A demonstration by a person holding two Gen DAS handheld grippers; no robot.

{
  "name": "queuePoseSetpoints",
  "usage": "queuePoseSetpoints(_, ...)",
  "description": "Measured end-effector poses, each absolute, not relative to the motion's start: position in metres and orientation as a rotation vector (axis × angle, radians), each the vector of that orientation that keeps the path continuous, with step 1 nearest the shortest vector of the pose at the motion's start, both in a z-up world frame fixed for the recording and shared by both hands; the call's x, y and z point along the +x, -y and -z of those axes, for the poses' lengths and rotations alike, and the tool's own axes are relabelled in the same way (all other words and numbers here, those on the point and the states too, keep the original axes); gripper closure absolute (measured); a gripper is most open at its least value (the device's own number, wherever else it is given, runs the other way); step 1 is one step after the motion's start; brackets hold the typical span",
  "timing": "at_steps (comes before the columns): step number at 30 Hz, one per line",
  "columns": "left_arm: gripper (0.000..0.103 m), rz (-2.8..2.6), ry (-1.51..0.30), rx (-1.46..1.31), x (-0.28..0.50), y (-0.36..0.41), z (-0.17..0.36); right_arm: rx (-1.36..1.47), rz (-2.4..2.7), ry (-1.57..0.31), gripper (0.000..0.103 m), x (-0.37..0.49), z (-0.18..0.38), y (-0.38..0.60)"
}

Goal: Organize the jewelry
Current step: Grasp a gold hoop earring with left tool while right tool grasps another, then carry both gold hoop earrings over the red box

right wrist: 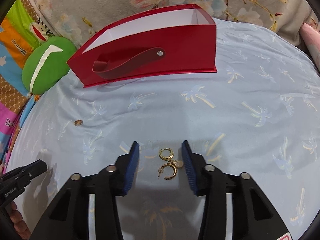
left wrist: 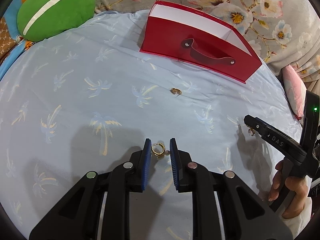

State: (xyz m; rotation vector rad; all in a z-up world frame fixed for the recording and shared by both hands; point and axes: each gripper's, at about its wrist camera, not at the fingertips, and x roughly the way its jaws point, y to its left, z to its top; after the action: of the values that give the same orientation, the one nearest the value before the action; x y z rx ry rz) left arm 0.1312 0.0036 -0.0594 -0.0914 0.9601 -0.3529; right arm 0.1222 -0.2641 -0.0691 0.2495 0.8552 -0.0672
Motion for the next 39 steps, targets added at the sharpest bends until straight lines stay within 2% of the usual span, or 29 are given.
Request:
queuePoseSetpoints(1, 0.085, 0.354, -0.961, -0.092, 0.132, -0.004, 0.060, 0.244, 0.067, -0.866, 0.076, 0.124, 0.071, 0.263)
queuePoseSetpoints(6, 0.085, 0.360, -0.966, -0.092, 0.134, -0.002, 0.061, 0.204, 0.090, -0.866, 0.089, 0.124, 0.074, 0.261)
queuePoseSetpoints(17, 0.085, 0.370, -0.939, -0.088, 0.136, 0.001, 0.049, 0.248, 0.086, -0.798, 0.089, 0.114, 0.054, 0.271)
queuePoseSetpoints(26, 0.085, 0.378, -0.847, -0.063, 0.149, 0.009, 0.014, 0.227, 0.068, -0.654, 0.089, 0.106, -0.013, 0.280)
queuePoseSetpoints(39, 0.085, 0.388, -0.634, 0.002, 0.199, 0.037, -0.074, 0.157, 0.025, -0.455, 0.089, 0.137, -0.112, 0.293)
